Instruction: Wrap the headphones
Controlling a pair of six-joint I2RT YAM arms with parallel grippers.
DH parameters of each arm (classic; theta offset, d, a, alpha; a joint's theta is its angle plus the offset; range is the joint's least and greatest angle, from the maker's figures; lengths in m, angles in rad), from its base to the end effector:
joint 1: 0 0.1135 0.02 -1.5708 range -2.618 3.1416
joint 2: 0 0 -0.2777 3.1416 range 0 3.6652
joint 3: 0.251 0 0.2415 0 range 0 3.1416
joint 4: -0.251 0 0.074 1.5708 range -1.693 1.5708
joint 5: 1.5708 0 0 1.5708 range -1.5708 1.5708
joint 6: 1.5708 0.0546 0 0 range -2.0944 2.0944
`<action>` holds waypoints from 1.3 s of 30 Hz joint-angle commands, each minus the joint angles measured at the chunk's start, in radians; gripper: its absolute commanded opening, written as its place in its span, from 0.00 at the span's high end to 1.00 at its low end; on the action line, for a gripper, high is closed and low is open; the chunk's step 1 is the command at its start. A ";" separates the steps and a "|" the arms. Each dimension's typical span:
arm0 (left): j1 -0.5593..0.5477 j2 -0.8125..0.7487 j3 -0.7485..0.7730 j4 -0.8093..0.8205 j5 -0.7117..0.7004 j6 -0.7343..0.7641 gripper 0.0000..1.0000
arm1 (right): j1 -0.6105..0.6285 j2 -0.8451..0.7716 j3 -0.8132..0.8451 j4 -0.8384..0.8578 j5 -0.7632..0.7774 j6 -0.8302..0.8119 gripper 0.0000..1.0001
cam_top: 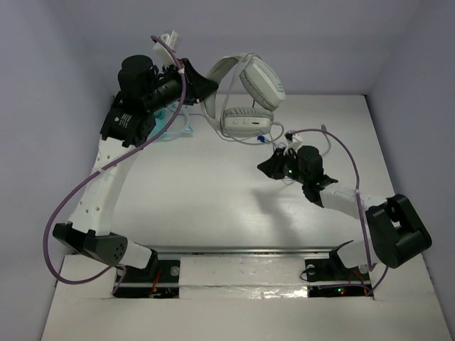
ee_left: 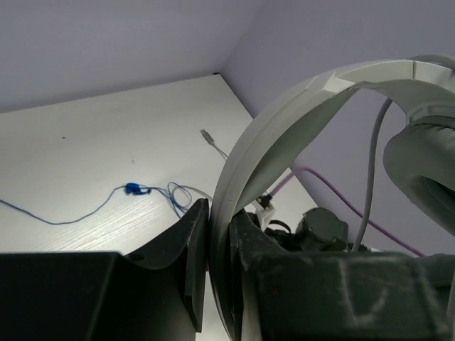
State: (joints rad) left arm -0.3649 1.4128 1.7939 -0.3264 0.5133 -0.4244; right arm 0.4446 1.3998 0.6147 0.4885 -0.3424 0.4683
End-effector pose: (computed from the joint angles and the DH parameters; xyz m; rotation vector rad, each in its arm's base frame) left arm 0.2637 -0.1294 0.5371 0.3843 1.5657 -1.0073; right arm 0.2635 0.1458 0.2276 -0.2257 1.9475 0.9361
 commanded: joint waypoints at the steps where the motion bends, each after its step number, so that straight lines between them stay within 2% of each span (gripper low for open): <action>1: 0.009 -0.028 0.036 0.144 -0.091 -0.085 1.00 | -0.007 -0.047 -0.006 -0.016 0.037 0.013 0.81; 4: 0.009 -0.038 -0.062 0.229 -0.178 -0.135 1.00 | 0.014 -0.093 0.011 -0.115 0.057 0.021 0.95; 7: 0.020 -0.031 -0.148 0.318 -0.263 -0.203 1.00 | 0.048 -0.122 0.036 -0.218 0.101 0.021 1.00; 10: 0.061 0.021 -0.186 0.434 -0.256 -0.299 1.00 | 0.112 -0.122 0.054 -0.295 0.175 0.009 1.00; 19: 0.061 0.116 -0.231 0.532 -0.562 -0.386 1.00 | 0.299 -0.142 0.164 -0.530 0.367 -0.026 1.00; 23: 0.052 0.146 -0.234 0.504 -0.663 -0.333 1.00 | 0.335 -0.191 0.212 -0.626 0.349 -0.020 1.00; 27: 0.008 0.144 -0.297 0.533 -0.769 -0.292 1.00 | 0.353 -0.185 0.286 -0.732 0.312 -0.039 1.00; 29: -0.038 0.178 -0.272 0.495 -0.849 -0.217 1.00 | 0.385 -0.180 0.345 -0.810 0.303 -0.063 1.00; 34: -0.152 0.222 -0.283 0.441 -1.036 -0.012 1.00 | 0.404 -0.208 0.486 -0.984 0.390 -0.108 1.00; 35: -0.198 0.219 -0.297 0.441 -1.062 0.057 1.00 | 0.404 -0.220 0.541 -1.026 0.402 -0.123 1.00; 39: -0.250 0.193 -0.375 0.419 -1.121 0.159 1.00 | 0.404 -0.222 0.689 -1.123 0.534 -0.171 1.00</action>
State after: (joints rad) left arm -0.5896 1.6638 1.4422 0.0319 -0.5087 -0.3763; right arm 0.8444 1.2114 1.1778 -0.5293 0.0727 0.3595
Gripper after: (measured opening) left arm 0.102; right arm 0.011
